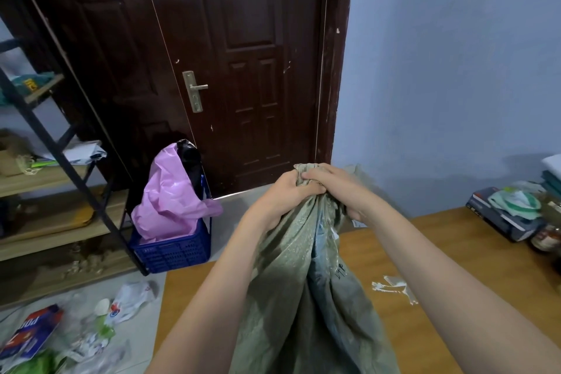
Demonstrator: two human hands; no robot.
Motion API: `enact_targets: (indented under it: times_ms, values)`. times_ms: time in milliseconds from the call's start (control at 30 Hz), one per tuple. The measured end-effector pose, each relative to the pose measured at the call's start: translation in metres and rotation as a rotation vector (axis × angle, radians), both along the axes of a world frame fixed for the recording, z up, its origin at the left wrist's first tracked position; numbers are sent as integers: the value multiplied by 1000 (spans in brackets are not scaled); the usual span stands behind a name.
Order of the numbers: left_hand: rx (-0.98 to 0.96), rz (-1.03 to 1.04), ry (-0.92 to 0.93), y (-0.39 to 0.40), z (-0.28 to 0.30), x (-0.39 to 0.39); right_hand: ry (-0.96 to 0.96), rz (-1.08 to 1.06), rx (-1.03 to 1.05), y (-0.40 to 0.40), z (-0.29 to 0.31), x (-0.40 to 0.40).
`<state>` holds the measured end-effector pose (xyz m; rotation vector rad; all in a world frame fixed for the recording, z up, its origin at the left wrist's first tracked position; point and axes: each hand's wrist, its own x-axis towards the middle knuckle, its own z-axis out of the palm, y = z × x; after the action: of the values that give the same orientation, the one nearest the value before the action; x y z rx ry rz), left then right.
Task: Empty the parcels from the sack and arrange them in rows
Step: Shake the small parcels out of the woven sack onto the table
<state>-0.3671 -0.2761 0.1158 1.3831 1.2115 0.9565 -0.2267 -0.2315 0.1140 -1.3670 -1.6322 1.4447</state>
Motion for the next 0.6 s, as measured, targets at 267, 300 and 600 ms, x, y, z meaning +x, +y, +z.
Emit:
enact_targets:
  times_ms: [267, 300, 600]
  values:
    - [-150, -110, 833, 3, 38, -19, -72, -178, 165, 4, -13, -11]
    - [-128, -94, 967, 2, 42, -22, -86, -221, 193, 7, -12, -11]
    - [-69, -102, 325, 4, -19, -17, 111, -402, 78, 3, 13, -22]
